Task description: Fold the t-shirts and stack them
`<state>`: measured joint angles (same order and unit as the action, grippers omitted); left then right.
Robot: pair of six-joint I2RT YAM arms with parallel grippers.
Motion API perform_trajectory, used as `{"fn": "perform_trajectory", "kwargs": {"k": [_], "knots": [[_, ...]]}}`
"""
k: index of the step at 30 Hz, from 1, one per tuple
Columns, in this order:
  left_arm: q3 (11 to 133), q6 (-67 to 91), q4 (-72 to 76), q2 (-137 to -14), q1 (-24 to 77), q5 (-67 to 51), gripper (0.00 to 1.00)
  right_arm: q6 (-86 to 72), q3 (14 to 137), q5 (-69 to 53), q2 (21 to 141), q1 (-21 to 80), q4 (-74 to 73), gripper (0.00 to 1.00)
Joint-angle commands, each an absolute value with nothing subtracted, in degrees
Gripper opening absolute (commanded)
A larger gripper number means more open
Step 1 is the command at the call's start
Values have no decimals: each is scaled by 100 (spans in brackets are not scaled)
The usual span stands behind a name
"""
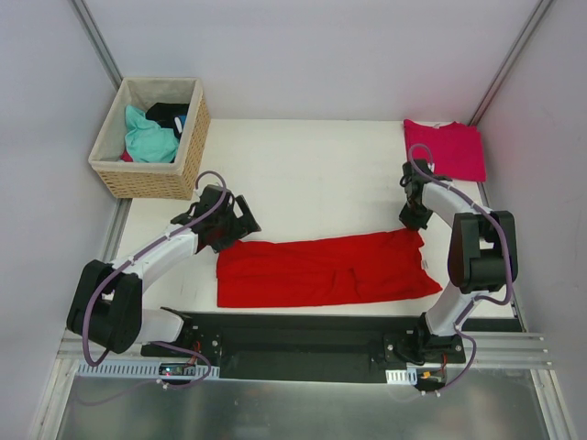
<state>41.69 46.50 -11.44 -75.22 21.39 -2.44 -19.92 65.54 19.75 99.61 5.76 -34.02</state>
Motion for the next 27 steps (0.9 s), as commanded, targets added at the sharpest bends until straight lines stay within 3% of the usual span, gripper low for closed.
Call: {"fn": "perform_trajectory", "kwargs": {"k": [1, 11, 15, 19, 20, 22, 23, 27], "knots": [[4289, 4517, -1187, -7479, 2171, 191, 99, -2136, 6390, 2329, 9782, 545, -3691, 1], [4465, 4632, -1643, -7971, 2057, 571, 94, -2109, 6337, 2241, 9695, 536, -3639, 1], [4465, 4614, -1687, -8086, 1969, 659, 82, -2118, 6328, 2180, 9703, 545, -3612, 1], [4474, 4632, -1687, -8191, 1907, 668, 55, -2118, 6319, 2197, 9694, 536, -3604, 1], [4482, 4632, -1687, -8226, 1899, 668, 40, -2118, 6311, 2206, 9694, 536, -3604, 1], [4500, 4641, -1687, -8270, 1863, 703, 22, -2109, 6302, 2215, 9677, 536, -3612, 1], [4526, 4641, -1687, -8340, 1846, 721, 0, -2101, 6293, 2224, 9668, 536, -3612, 1], [4570, 4623, -1687, -8481, 1793, 721, 0, -2109, 6275, 2276, 9615, 519, -3638, 1]]}}
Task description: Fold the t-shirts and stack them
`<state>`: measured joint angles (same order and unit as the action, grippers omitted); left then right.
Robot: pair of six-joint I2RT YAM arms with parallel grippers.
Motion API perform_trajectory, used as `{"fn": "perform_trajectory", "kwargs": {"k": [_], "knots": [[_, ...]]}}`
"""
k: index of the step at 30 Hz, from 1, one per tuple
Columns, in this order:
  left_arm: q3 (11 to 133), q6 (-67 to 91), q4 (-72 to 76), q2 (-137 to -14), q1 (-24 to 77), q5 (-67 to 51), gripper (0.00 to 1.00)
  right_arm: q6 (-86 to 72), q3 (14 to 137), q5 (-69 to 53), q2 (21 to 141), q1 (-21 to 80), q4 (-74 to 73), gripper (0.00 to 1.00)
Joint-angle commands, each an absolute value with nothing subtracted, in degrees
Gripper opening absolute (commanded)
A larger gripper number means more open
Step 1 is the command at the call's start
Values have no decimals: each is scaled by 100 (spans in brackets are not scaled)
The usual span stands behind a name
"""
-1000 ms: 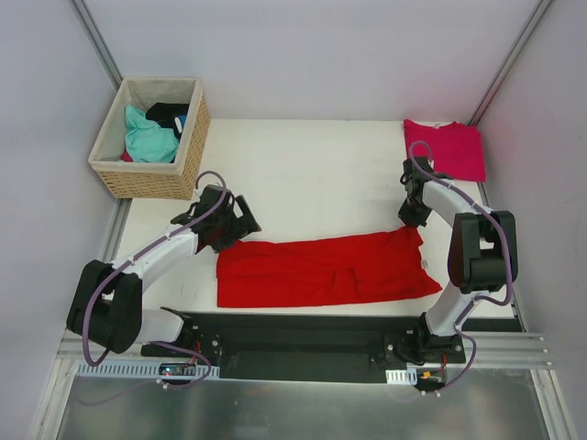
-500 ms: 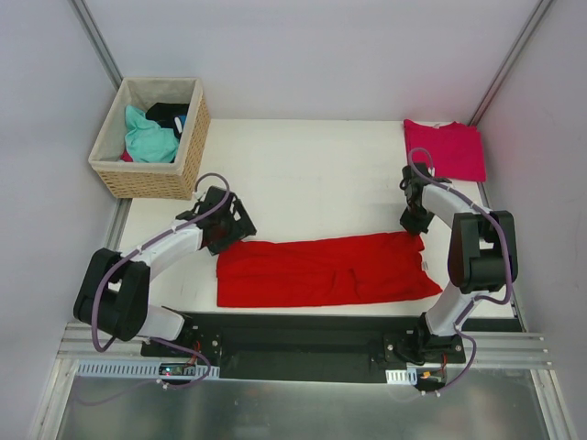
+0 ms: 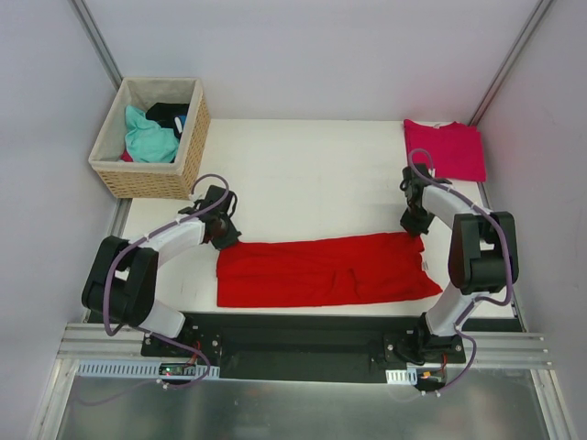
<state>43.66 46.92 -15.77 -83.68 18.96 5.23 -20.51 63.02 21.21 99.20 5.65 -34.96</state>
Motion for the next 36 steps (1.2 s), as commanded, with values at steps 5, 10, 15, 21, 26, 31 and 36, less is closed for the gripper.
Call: {"fn": "perform_trajectory", "kwargs": {"k": [5, 10, 15, 21, 26, 31, 36], "knots": [[4562, 4544, -1679, -8526, 1740, 800, 0, -2171, 6161, 2417, 9519, 449, -3674, 1], [4465, 4456, -1687, -8333, 1513, 800, 0, -2276, 6047, 2469, 9484, 246, -3735, 1], [4395, 4351, -1696, -8130, 1266, 739, 0, -2373, 5915, 2549, 9378, 123, -3779, 1], [4473, 4333, -1758, -8016, 1151, 668, 0, -2531, 5950, 2610, 9202, 17, -3779, 1], [4614, 4324, -1793, -8068, 1143, 624, 0, -2514, 6143, 2575, 9237, -105, -3841, 1], [4597, 4350, -1784, -8173, 1143, 466, 0, -2496, 6108, 2391, 9351, -105, -3735, 1], [4597, 4377, -1732, -8244, 1151, 343, 14, -2391, 5951, 2198, 9229, -97, -3297, 49]]}}
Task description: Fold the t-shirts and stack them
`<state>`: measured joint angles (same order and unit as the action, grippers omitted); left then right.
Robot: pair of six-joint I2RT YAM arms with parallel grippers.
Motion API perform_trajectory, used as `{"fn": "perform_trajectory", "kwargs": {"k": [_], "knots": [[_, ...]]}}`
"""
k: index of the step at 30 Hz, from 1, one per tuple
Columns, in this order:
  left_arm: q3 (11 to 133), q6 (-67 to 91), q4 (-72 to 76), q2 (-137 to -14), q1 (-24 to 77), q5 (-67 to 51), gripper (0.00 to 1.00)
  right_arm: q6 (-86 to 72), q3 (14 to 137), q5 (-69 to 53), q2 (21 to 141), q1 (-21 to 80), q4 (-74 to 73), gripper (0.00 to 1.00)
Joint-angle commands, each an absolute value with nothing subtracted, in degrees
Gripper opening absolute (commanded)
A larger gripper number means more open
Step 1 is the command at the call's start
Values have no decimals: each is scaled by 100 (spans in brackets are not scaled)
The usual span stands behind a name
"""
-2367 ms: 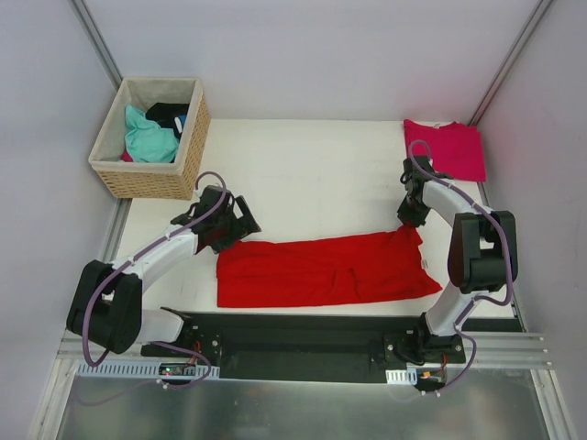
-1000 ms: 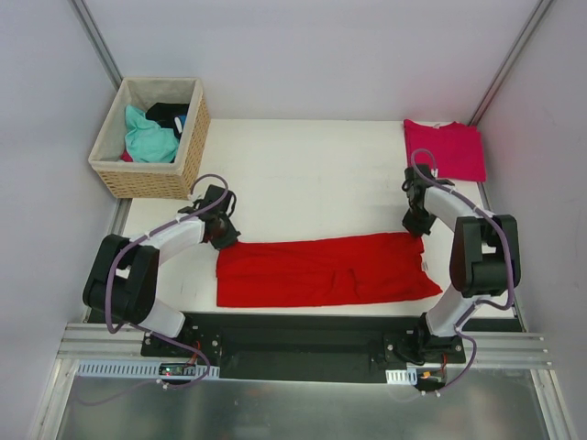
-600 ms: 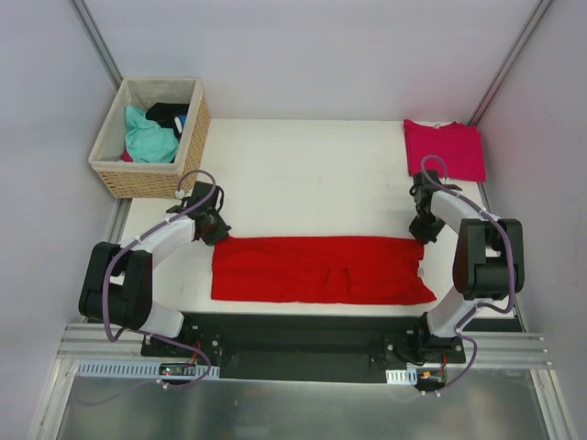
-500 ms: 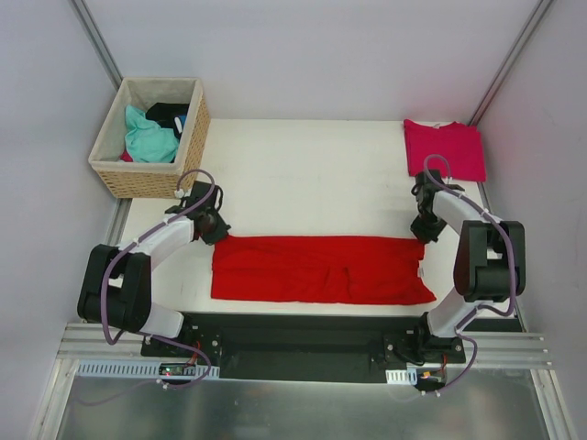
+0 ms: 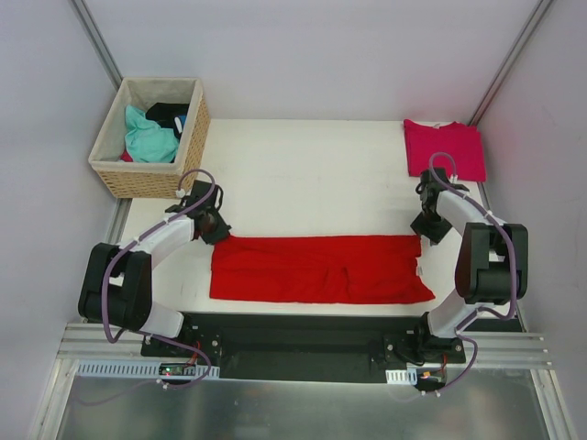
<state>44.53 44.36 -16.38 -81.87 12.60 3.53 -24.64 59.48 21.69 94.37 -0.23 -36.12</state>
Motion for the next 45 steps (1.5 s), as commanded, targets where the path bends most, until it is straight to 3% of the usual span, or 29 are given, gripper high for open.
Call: {"fn": "perform_trajectory", "kwargs": {"k": [1, 2, 3, 4, 6, 7, 15, 32, 45], "knots": [[4588, 4377, -1705, -8218, 1160, 325, 21, -2365, 5933, 2206, 9142, -79, -3209, 60], [4570, 4360, -1618, -8174, 1169, 299, 31, -2338, 5907, 2241, 8897, -9, -3095, 74], [4579, 4342, -1617, -8043, 1178, 316, 45, -2268, 5889, 2259, 8773, -9, -3042, 77], [4605, 4307, -1617, -7955, 1186, 334, 71, -2241, 5889, 2311, 8632, 113, -3024, 80], [4745, 4184, -1626, -7657, 1248, 421, 86, -2163, 5915, 2390, 8219, 307, -3023, 84], [4798, 4140, -1643, -7542, 1283, 431, 99, -2127, 5959, 2495, 8105, 386, -3041, 84], [5282, 4042, -2135, -6803, 1783, -404, 99, -2074, 6311, 2531, 7401, 1458, -3893, 84], [3727, 4500, -2294, -6917, 2083, -361, 98, -2496, 4738, 1995, 7453, 2329, -3621, 83], [4130, 4640, -1767, -8559, 2083, -62, 98, -2689, 5044, 2030, 9130, 2364, -3296, 82]]}}
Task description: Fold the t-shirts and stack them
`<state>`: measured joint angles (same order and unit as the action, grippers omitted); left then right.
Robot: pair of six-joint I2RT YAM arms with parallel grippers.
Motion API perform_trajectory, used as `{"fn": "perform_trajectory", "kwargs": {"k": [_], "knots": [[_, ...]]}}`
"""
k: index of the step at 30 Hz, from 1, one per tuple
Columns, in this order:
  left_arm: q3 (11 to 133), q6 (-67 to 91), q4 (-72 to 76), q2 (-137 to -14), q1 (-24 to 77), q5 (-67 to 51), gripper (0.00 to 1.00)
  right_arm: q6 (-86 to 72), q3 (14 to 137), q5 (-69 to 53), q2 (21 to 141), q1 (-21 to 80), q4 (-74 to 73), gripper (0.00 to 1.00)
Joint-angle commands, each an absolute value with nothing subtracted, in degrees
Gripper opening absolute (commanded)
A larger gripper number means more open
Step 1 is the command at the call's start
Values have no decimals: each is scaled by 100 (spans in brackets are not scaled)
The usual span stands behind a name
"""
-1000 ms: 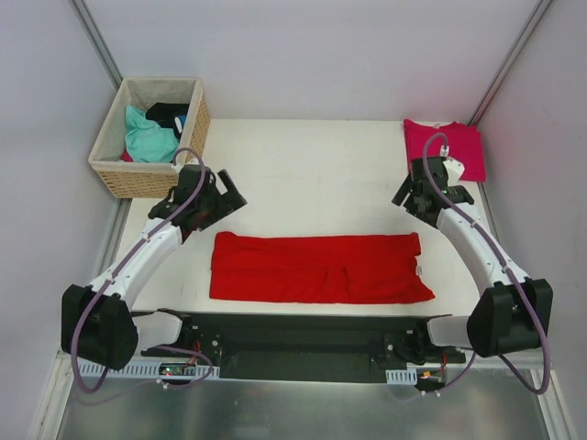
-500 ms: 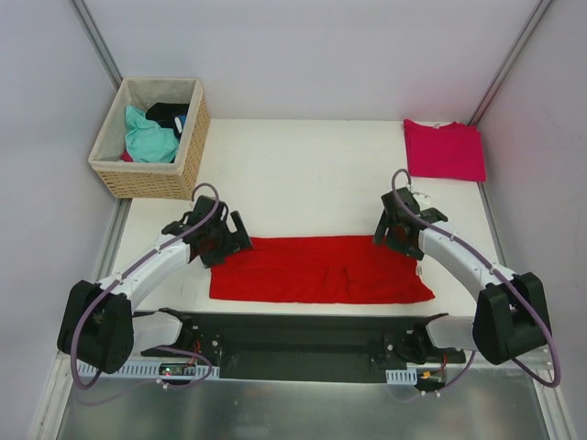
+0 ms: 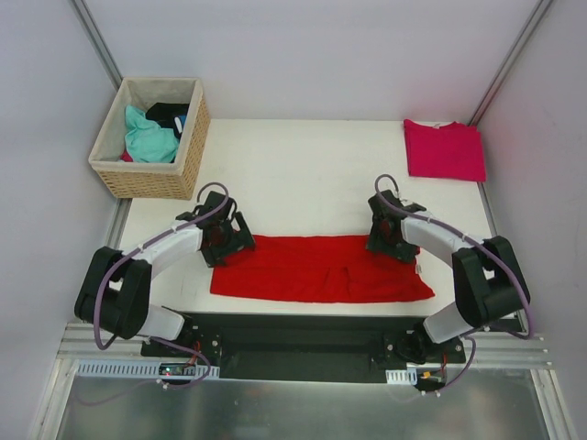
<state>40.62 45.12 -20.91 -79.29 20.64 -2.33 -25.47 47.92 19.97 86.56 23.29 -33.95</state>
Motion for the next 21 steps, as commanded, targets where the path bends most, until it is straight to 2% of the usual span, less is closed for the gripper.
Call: {"fn": "perform_trajectory", "kwargs": {"k": [1, 13, 16, 21], "knots": [[4209, 4641, -1767, -8665, 2083, -62, 98, -2742, 5184, 2135, 9297, 2373, -3435, 82], [5475, 4386, -1767, -9835, 1671, -255, 98, -2391, 7311, 2435, 10854, 1865, -4122, 82], [5485, 4316, -1767, -9853, 1442, -272, 98, -2320, 7514, 2154, 11056, 1557, -4096, 71], [5230, 4271, -1775, -9537, 1117, -203, 98, -2215, 7910, 2267, 11100, 1424, -4236, 72]]}}
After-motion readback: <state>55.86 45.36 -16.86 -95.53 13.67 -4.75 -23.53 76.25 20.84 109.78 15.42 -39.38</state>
